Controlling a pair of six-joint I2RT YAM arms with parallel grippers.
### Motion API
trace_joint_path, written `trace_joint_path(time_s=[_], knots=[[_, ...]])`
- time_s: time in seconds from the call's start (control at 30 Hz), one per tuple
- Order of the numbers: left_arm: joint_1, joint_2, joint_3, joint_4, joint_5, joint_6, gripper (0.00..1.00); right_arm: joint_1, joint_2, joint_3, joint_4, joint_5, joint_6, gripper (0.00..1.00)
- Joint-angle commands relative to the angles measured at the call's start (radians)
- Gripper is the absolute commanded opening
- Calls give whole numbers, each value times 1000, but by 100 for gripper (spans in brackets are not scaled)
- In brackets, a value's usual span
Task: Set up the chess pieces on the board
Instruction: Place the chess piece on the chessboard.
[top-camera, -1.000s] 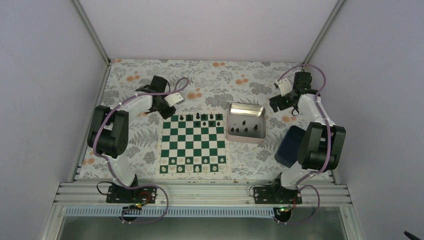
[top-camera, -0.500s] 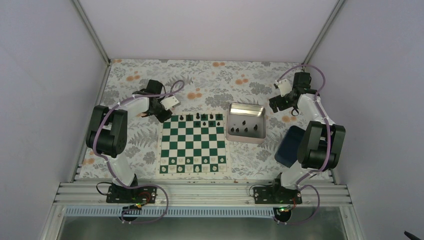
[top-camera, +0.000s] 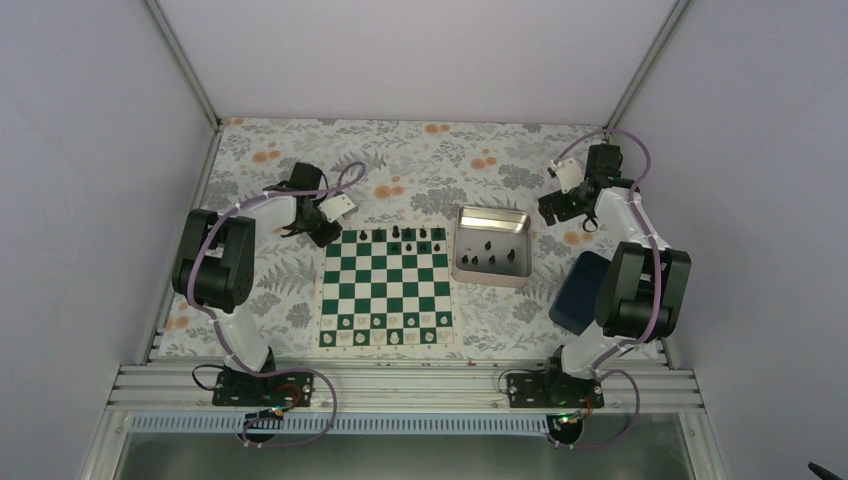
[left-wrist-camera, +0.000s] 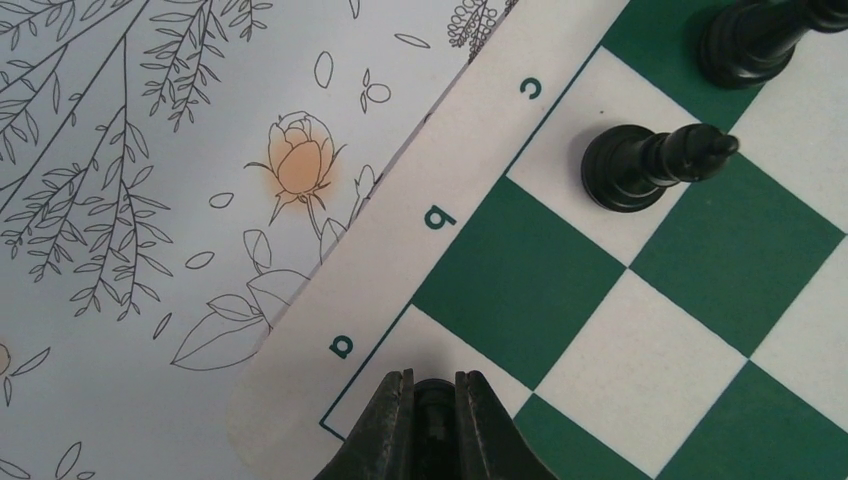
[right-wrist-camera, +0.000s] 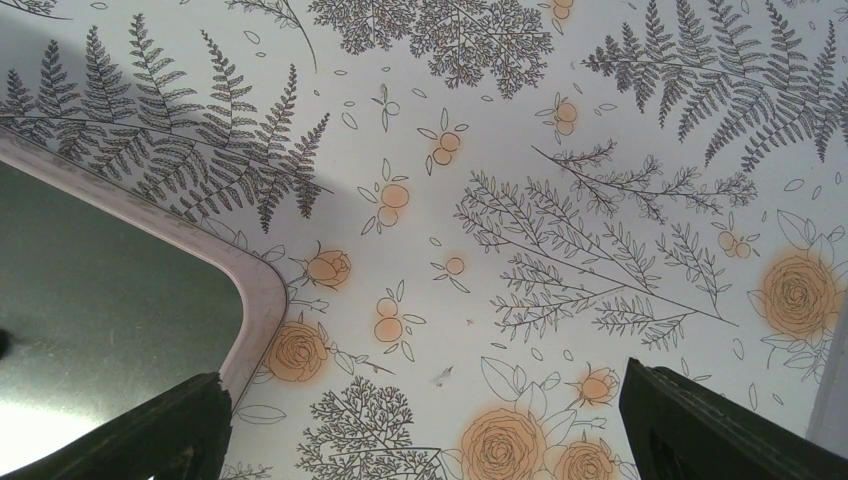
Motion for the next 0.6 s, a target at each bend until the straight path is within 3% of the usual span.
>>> trace_joint_path(time_s=[0.0,0.27,0.43,0.57], knots=[[8,15,-2,21,33,3,9,11,10,2,-2,-4,-13,100],[9,17,-6,12,27,6,13,10,11,-1,-4,-7,-16,100],[8,-21,27,-29,26,7,29,10,11,0,-5,-8,-16,100],[7,-59,90,-81,18,9,33,10,7,-1,-5,-9,-16,100]])
